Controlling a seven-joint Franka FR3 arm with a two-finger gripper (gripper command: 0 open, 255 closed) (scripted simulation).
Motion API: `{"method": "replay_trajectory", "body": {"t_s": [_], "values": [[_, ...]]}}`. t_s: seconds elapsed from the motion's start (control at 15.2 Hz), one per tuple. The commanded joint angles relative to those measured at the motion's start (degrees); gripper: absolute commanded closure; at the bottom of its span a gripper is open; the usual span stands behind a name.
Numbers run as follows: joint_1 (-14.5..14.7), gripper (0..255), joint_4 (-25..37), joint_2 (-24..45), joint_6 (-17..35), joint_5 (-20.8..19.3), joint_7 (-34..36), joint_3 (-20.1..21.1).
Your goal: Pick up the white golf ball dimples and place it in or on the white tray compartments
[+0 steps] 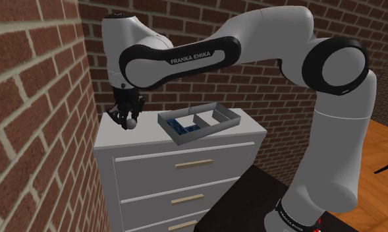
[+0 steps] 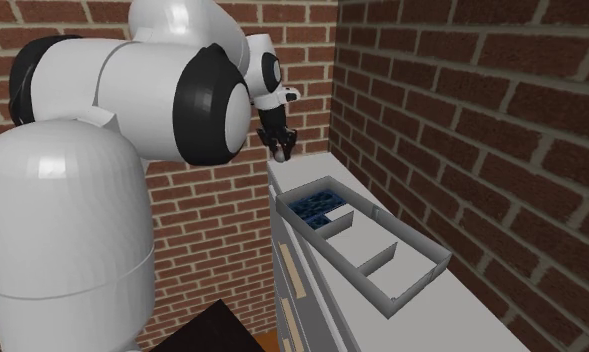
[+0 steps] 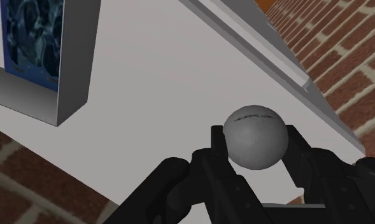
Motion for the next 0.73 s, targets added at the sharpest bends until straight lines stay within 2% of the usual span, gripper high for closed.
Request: {"method": "replay_trajectory", "body": {"t_s": [0.0, 0.66], "values": [[0.0, 255, 1.0, -0.3, -1.3, 0.3, -0.4, 0.1], [0.5, 255, 8.2, -0.5, -8.6, 0.8, -1.7, 0.4]]}}
